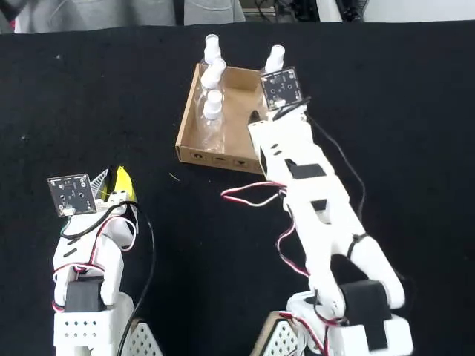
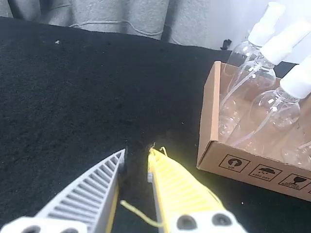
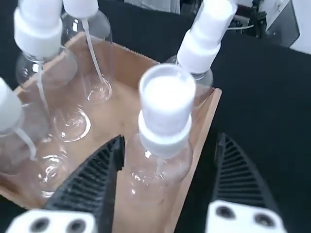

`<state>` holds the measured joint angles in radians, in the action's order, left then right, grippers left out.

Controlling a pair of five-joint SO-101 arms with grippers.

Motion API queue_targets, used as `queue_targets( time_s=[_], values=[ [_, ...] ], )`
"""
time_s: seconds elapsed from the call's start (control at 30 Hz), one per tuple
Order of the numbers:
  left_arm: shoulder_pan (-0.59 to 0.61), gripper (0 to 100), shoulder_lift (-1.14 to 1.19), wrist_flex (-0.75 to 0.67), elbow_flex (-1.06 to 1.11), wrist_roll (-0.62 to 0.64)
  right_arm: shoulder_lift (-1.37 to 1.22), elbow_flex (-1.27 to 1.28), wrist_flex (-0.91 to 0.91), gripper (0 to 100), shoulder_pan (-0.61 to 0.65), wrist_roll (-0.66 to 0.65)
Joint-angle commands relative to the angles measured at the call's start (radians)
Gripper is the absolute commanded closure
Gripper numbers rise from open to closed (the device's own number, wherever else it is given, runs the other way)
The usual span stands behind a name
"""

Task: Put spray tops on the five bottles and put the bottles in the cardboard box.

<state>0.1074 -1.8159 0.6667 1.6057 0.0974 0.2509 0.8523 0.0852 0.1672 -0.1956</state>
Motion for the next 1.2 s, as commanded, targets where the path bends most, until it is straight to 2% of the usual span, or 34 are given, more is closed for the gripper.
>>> queue_targets(
  time_s=[0.0, 0.43, 0.67, 0.93, 1.17],
  values=[
    [0.007, 93, -0.011, -0.023, -0.008, -0.006, 0.079, -0.004, 0.003, 75.8, -0.028, -0.005],
    [0.007, 93, -0.011, -0.025, -0.008, -0.006, 0.094, -0.096, 0.267, 75.8, -0.029, -0.005],
    [0.007, 93, -0.011, -0.025, -0.008, -0.006, 0.22, -0.09, 0.379, 75.8, -0.029, 0.002],
    [0.007, 93, -0.011, -0.028, -0.008, -0.006, 0.297, -0.088, 0.428, 75.9, -0.028, 0.002],
    [0.007, 93, -0.011, -0.029, -0.008, -0.006, 0.377, -0.045, 0.427, 85.4, -0.028, 0.002]
  ],
)
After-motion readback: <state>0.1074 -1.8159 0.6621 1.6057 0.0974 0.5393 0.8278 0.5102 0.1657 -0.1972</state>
